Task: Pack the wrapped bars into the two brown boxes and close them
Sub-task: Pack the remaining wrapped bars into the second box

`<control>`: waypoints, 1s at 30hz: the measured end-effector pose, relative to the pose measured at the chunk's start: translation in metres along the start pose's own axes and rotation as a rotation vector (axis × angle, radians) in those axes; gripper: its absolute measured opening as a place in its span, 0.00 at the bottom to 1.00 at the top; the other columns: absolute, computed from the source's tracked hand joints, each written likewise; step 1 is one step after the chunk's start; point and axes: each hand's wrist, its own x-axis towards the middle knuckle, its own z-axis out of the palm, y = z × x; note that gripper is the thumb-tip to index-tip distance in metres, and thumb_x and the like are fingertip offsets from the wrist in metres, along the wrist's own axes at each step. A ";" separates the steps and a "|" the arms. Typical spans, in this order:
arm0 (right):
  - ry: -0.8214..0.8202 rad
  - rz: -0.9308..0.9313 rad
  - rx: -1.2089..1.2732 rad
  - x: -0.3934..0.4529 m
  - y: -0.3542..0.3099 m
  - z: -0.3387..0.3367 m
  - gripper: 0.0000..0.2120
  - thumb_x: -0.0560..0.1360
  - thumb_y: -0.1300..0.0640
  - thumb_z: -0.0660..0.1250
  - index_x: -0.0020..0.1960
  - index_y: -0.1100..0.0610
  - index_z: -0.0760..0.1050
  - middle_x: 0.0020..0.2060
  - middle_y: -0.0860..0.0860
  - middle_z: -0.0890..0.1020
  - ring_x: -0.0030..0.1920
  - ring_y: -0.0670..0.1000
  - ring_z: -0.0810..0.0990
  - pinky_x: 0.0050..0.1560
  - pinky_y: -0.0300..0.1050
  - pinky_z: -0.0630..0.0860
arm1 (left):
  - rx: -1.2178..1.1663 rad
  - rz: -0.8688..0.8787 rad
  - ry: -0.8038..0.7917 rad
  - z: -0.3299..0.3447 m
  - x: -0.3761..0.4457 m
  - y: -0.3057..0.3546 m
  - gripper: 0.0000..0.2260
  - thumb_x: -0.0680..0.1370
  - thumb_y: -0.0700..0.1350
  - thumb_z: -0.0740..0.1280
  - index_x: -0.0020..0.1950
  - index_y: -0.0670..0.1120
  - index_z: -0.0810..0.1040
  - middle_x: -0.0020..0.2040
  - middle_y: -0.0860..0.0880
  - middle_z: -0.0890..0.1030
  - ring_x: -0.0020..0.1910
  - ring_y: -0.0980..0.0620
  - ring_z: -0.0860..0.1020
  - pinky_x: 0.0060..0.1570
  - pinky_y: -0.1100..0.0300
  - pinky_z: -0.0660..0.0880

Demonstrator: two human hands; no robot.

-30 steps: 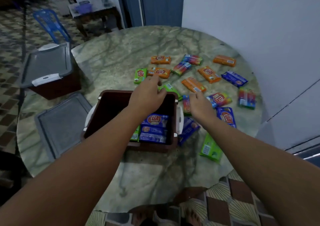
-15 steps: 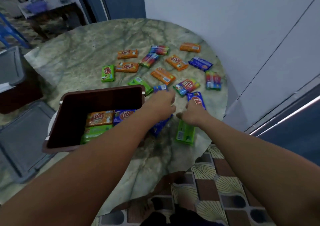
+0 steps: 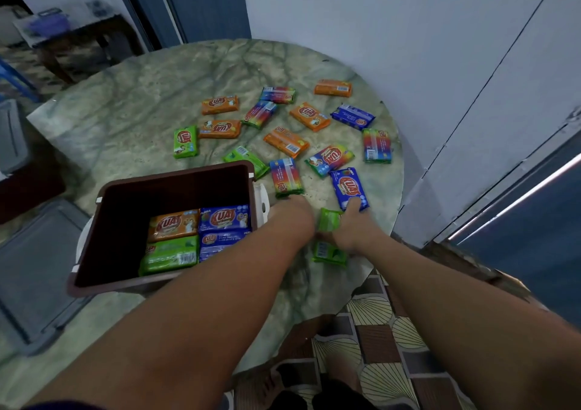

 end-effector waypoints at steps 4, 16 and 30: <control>0.012 -0.026 -0.069 -0.002 0.000 0.002 0.60 0.63 0.29 0.77 0.77 0.56 0.45 0.66 0.59 0.68 0.62 0.62 0.74 0.60 0.58 0.79 | 0.066 -0.052 -0.037 0.005 0.002 0.003 0.30 0.82 0.40 0.61 0.78 0.32 0.52 0.74 0.31 0.64 0.73 0.34 0.66 0.66 0.44 0.70; 0.028 0.038 -0.051 0.004 -0.011 -0.005 0.56 0.67 0.35 0.78 0.78 0.59 0.48 0.68 0.60 0.68 0.66 0.61 0.72 0.61 0.53 0.76 | -0.476 -0.030 0.184 -0.001 0.004 -0.003 0.19 0.74 0.42 0.71 0.62 0.43 0.71 0.58 0.39 0.76 0.56 0.40 0.78 0.51 0.52 0.77; 0.165 -0.127 0.503 0.000 -0.080 -0.037 0.48 0.65 0.32 0.75 0.74 0.56 0.61 0.60 0.53 0.77 0.57 0.56 0.79 0.57 0.58 0.81 | -1.437 0.074 0.587 -0.087 -0.018 -0.018 0.16 0.76 0.38 0.67 0.58 0.47 0.64 0.47 0.44 0.77 0.40 0.48 0.76 0.43 0.44 0.79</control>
